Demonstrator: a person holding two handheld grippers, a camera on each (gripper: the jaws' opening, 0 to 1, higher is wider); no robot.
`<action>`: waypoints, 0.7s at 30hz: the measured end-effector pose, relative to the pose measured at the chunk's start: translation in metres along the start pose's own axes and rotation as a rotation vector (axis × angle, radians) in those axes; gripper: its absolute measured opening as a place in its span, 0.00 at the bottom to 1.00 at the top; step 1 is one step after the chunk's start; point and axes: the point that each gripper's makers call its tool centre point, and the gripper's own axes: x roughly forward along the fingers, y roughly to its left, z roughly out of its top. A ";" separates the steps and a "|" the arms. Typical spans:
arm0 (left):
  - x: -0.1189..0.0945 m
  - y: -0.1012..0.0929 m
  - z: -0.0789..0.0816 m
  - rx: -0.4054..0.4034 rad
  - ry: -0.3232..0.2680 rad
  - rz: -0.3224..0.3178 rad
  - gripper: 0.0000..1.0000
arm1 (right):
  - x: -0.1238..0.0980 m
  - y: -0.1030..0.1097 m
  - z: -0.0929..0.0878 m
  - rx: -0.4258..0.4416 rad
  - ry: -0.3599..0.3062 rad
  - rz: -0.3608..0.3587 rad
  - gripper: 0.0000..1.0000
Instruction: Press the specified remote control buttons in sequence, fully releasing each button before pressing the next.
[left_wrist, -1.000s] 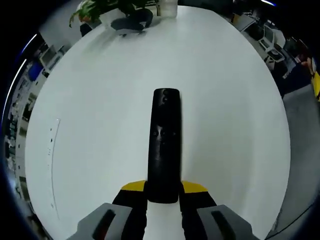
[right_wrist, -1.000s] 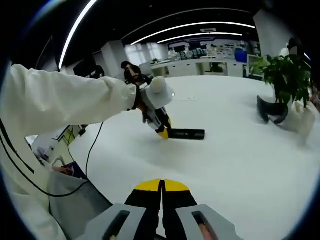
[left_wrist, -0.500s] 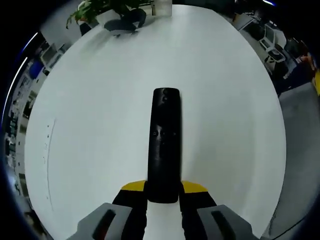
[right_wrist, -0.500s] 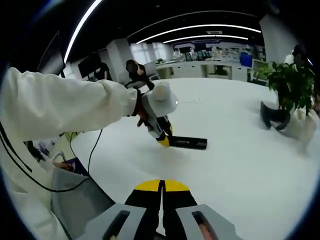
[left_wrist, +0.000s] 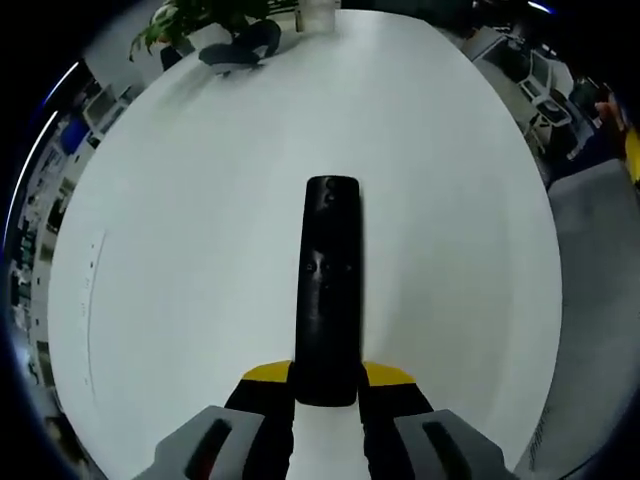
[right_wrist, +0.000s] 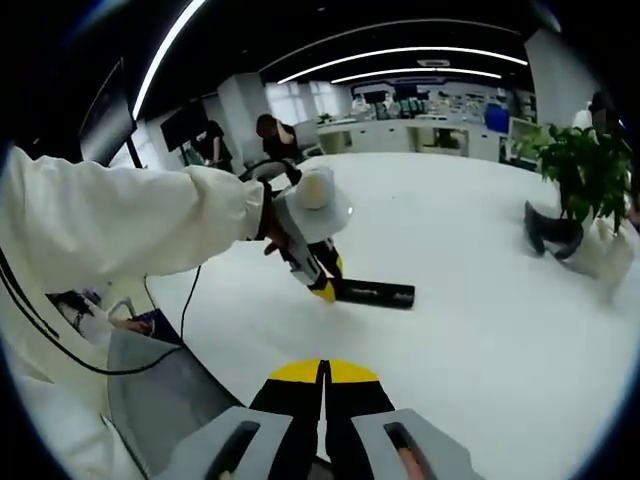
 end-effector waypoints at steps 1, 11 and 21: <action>0.000 -0.002 -0.001 -0.005 0.001 0.001 0.22 | 0.000 0.000 0.000 -0.002 0.001 0.000 0.00; -0.001 -0.019 -0.003 -0.032 0.029 0.006 0.22 | -0.002 -0.004 0.000 0.002 0.002 0.008 0.00; -0.002 -0.036 -0.006 -0.039 0.025 0.004 0.22 | -0.001 -0.001 -0.003 0.050 0.001 0.028 0.00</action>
